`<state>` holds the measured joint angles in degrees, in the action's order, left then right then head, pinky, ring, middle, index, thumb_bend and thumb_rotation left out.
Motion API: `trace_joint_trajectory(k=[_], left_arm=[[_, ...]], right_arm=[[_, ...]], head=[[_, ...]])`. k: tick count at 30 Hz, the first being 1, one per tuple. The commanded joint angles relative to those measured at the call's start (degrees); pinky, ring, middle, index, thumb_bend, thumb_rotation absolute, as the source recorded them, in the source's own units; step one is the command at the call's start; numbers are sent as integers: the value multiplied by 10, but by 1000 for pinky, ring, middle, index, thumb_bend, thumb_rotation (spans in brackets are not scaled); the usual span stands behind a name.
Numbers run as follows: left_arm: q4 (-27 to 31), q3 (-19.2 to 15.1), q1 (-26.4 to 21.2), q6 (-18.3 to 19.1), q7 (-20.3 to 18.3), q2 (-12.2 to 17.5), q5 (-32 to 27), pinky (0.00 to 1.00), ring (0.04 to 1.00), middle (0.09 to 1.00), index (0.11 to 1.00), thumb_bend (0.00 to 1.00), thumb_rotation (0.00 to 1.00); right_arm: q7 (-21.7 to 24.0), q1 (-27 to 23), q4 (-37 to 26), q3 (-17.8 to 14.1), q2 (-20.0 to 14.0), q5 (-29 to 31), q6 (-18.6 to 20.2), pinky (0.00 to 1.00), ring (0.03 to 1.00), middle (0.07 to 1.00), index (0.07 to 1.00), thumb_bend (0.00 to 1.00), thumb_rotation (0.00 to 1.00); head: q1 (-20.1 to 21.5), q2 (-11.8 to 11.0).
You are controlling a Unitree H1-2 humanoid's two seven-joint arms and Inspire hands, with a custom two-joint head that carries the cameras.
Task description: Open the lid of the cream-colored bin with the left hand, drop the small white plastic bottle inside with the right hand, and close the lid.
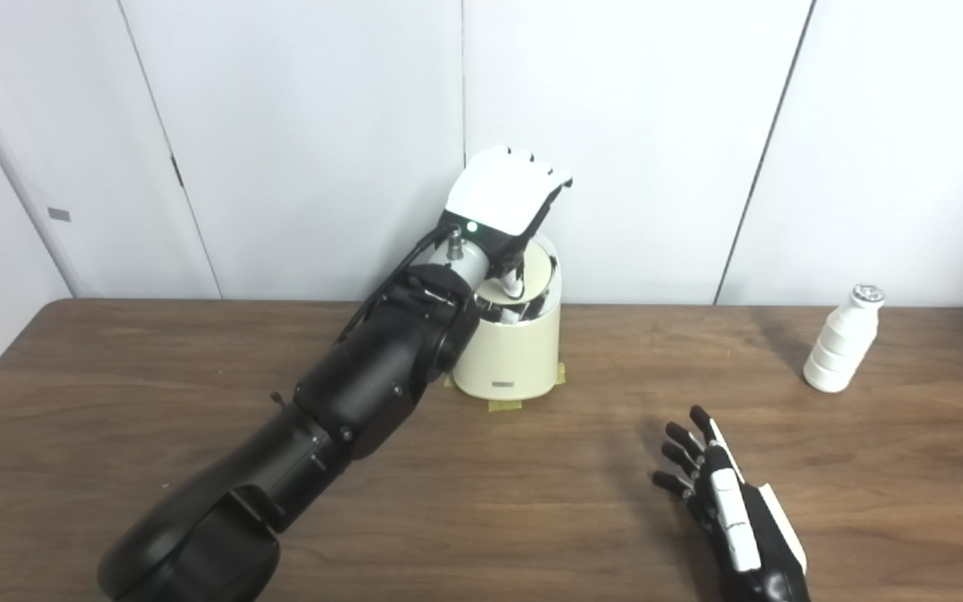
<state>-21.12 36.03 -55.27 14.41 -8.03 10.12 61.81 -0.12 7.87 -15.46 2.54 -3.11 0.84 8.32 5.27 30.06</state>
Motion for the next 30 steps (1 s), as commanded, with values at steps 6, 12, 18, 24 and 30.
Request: trace_joint_trajectory(k=[6,12,18,24,30], left_arm=[[23,-57,-17,20,-50,-2,-42,906,912,897,904,989,11],[79,-135,-33,49,-78,-3,-106,758,850,871,878,977,16],[135,-186,-49,85,-102,2,-150,643,797,837,810,940,1],[182,-226,-45,105,-100,3,-190,645,781,813,765,871,2],[219,-305,-1,122,-84,-12,-278,575,704,758,766,673,113]], right_arm=[[1,22,-19,-3,10,6,-10,810,918,932,1000,564,1000],[4,16,-12,-4,7,9,-11,816,921,932,1000,561,1000],[8,9,-3,-5,2,11,-14,819,922,935,1000,545,1000],[13,7,1,-7,-1,14,-16,832,928,935,1000,538,1000],[16,5,3,-11,-2,23,-16,841,934,939,1000,558,1000]], head=[[1,2],[-2,-1],[-5,-4],[-5,-3],[-8,-2]])
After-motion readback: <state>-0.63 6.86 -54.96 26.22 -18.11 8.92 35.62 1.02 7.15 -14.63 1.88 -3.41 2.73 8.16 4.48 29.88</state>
